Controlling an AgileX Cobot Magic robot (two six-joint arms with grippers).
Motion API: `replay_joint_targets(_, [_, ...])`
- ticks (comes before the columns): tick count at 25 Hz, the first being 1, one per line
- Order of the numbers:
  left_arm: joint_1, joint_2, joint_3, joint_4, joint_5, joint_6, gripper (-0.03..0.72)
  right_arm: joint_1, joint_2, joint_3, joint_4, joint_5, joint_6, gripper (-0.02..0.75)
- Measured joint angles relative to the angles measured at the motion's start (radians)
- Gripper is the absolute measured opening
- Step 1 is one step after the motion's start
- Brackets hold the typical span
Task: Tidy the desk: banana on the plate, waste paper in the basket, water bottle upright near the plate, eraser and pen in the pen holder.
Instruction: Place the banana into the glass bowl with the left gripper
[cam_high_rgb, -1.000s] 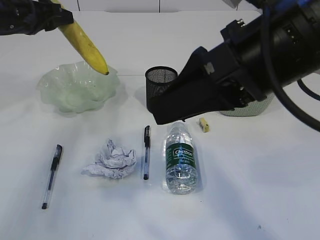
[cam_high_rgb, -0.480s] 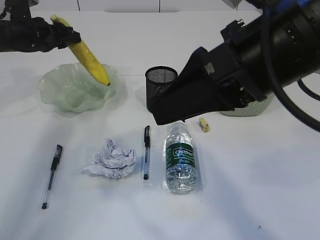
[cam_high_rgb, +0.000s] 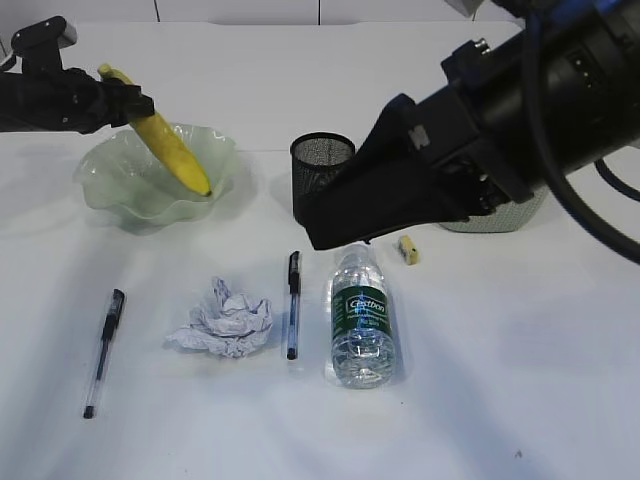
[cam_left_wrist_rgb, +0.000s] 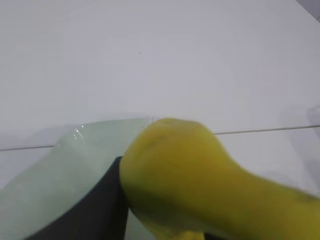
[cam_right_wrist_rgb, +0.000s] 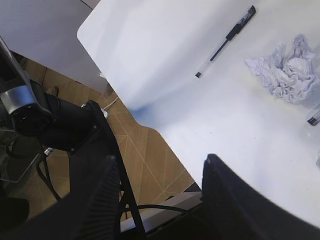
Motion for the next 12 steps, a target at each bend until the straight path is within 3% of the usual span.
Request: replay_joint_targets(12, [0.0, 0.009, 0.0, 0.0, -0.007, 0.0, 0.289, 0.0, 0.0, 0.0, 0.0, 0.0, 0.0, 0.398])
